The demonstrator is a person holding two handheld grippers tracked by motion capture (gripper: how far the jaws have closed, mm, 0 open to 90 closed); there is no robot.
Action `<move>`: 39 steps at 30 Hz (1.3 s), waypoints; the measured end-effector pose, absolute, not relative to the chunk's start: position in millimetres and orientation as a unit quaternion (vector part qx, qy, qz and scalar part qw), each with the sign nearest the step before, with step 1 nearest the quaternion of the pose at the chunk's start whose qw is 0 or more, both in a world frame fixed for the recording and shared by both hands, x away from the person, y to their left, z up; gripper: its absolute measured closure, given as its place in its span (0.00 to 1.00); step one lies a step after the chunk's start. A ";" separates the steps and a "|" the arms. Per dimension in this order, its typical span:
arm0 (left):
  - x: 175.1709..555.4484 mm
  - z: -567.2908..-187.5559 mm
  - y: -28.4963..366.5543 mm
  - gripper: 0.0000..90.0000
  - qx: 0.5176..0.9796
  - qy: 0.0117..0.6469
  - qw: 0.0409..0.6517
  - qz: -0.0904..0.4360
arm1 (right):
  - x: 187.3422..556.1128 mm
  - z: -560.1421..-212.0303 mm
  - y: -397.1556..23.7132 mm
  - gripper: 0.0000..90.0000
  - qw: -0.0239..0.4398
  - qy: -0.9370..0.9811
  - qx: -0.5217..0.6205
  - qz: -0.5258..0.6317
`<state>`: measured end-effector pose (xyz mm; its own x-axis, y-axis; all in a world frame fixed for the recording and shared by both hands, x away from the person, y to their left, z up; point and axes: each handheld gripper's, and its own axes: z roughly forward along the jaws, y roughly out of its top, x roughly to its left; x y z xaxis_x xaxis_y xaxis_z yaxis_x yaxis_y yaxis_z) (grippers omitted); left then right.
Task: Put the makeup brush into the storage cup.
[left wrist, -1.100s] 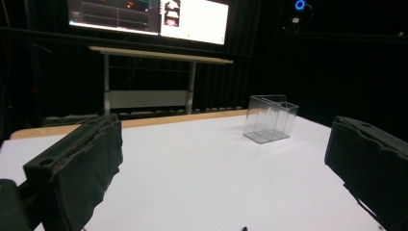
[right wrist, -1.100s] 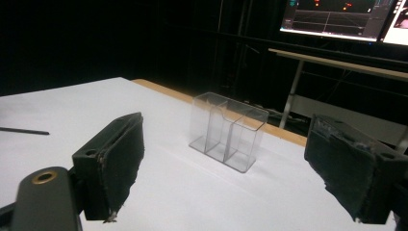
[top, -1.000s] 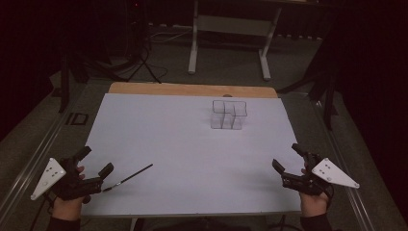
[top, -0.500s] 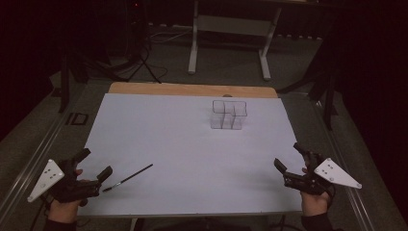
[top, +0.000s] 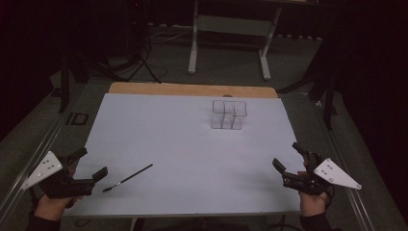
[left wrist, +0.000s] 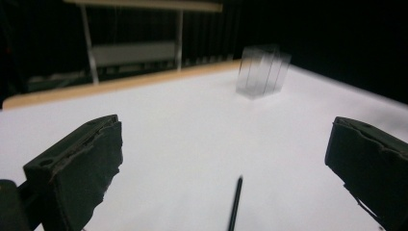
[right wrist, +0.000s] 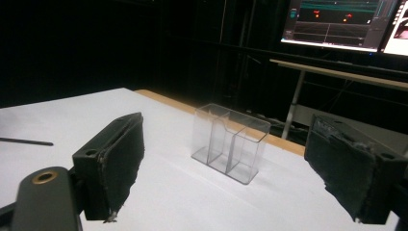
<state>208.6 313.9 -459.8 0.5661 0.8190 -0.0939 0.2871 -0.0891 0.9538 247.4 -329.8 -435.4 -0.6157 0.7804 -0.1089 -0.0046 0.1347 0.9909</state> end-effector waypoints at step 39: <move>266.2 -437.3 253.9 0.18 0.908 0.318 0.262 0.077 | 246.0 -433.9 -323.1 0.15 0.321 0.684 0.279 0.593</move>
<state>266.2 253.9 -437.3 0.7865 0.6170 -0.0268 0.5367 -0.6614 0.5239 246.0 -323.1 -433.9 -0.6385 0.7620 -0.1078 0.0012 0.1411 0.9900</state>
